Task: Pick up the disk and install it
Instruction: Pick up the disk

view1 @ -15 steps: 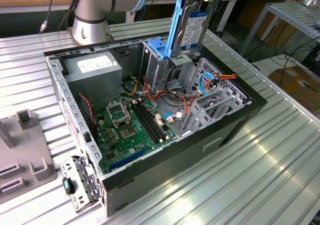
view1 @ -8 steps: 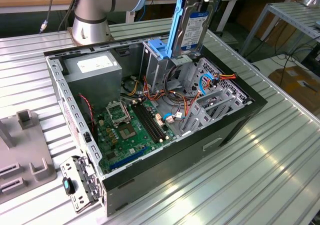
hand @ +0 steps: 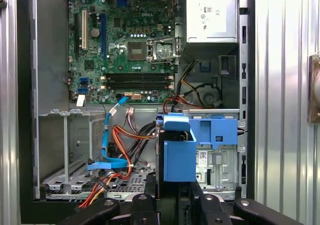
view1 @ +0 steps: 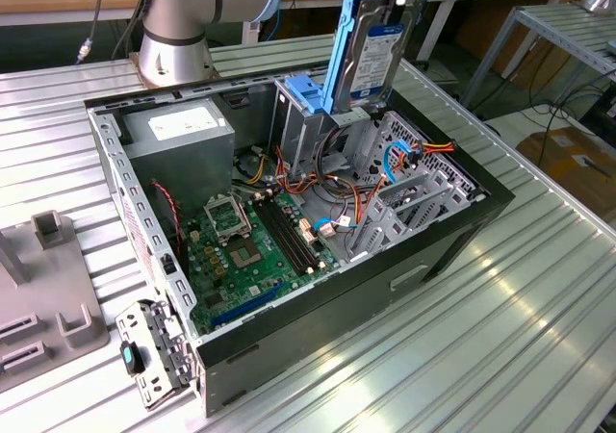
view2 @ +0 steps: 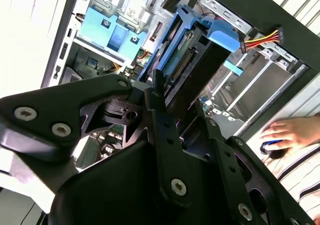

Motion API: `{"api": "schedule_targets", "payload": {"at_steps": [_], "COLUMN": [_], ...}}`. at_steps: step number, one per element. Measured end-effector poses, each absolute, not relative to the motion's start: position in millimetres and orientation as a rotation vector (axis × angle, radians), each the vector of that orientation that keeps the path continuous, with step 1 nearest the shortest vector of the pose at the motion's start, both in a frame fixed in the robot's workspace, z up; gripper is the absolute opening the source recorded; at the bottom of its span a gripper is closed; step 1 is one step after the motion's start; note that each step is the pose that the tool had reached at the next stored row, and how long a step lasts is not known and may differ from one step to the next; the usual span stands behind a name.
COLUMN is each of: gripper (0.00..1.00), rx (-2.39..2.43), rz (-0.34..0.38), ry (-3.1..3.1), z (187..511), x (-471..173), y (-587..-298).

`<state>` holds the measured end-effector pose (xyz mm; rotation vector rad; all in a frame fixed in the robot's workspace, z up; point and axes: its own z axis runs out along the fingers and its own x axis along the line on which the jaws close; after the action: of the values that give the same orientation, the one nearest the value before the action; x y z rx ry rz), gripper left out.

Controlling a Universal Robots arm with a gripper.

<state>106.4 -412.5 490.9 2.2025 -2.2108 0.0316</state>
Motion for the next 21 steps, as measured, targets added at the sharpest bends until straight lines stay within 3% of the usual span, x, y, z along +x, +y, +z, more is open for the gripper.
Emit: {"api": "schedule_targets", "payload": {"at_steps": [21], "gripper": [0.35], "rx": [2.202], "rz": [0.032], "ry": [-2.211], "z": [490.9], "x": [107.0], "y": [-420.4]}}
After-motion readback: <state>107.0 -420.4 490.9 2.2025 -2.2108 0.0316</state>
